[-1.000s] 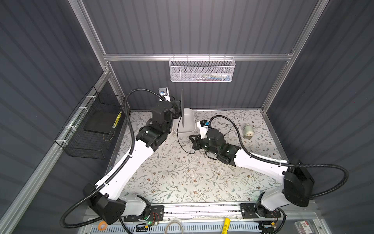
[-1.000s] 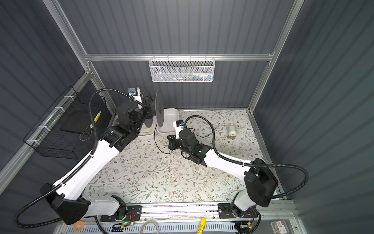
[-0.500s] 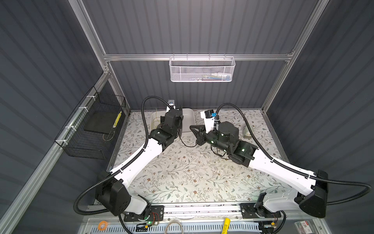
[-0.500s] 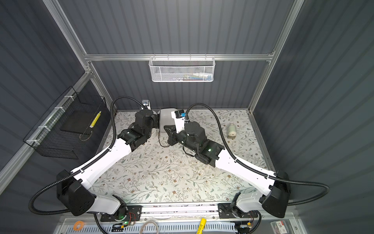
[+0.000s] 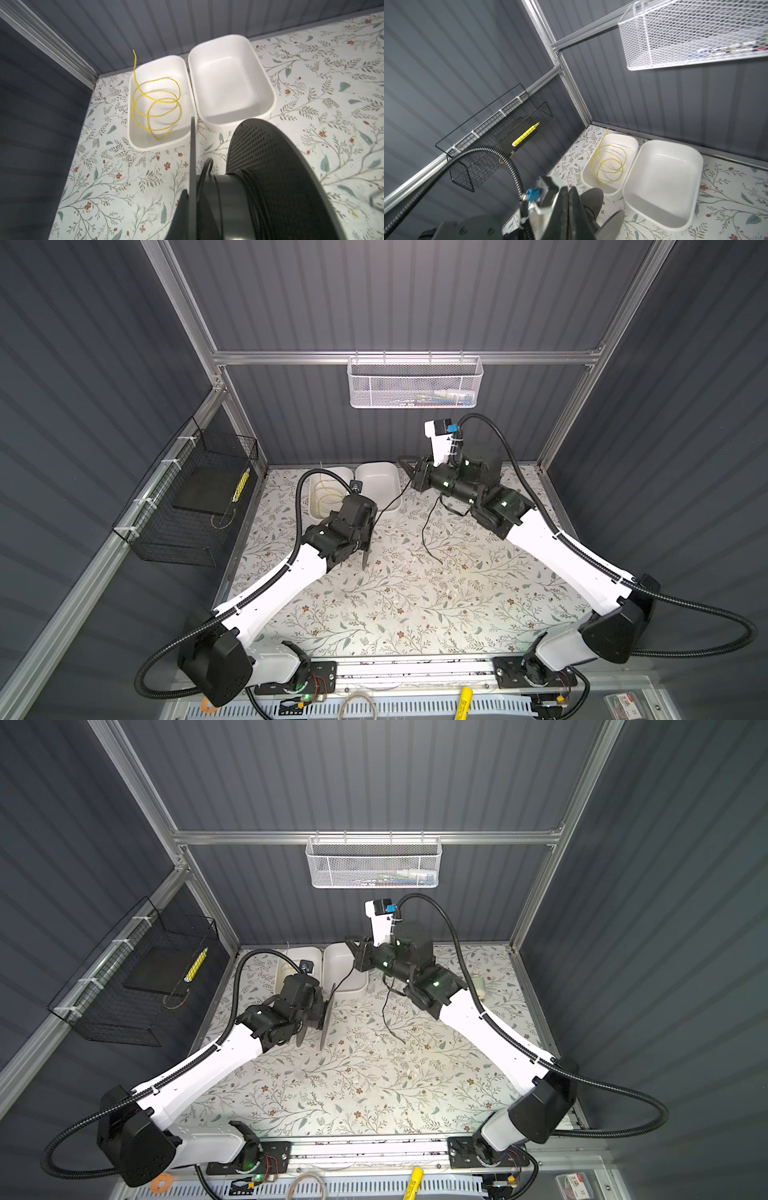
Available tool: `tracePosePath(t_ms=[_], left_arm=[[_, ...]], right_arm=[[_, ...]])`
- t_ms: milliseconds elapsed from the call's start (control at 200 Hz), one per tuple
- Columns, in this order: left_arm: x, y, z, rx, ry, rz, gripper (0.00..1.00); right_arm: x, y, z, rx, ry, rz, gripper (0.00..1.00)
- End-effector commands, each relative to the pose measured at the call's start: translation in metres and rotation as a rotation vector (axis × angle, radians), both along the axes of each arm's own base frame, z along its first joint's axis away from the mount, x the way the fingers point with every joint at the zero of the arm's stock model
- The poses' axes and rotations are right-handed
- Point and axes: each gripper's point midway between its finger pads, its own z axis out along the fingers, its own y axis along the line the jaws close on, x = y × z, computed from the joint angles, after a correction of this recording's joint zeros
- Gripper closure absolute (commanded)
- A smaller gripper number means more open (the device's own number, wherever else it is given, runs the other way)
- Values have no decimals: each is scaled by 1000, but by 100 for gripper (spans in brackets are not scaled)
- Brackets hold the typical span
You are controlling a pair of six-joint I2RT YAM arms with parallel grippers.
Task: Wrap the cables
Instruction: 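Carry the black cable around the spool with the right gripper while left holds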
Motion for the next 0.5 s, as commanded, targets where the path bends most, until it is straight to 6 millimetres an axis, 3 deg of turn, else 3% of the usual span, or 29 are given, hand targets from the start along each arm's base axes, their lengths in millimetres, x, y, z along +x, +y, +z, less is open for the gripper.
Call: tracePosePath(t_ms=[0, 215, 495], left_arm=[[-20, 8, -8, 1, 62, -7, 100], [-36, 18, -15, 6, 91, -13, 100], [-49, 34, -6, 34, 83, 3, 100]], right_arm=[[10, -11, 16, 75, 39, 52, 92], [43, -49, 14, 81, 59, -37, 90], [74, -94, 18, 68, 55, -144, 90]])
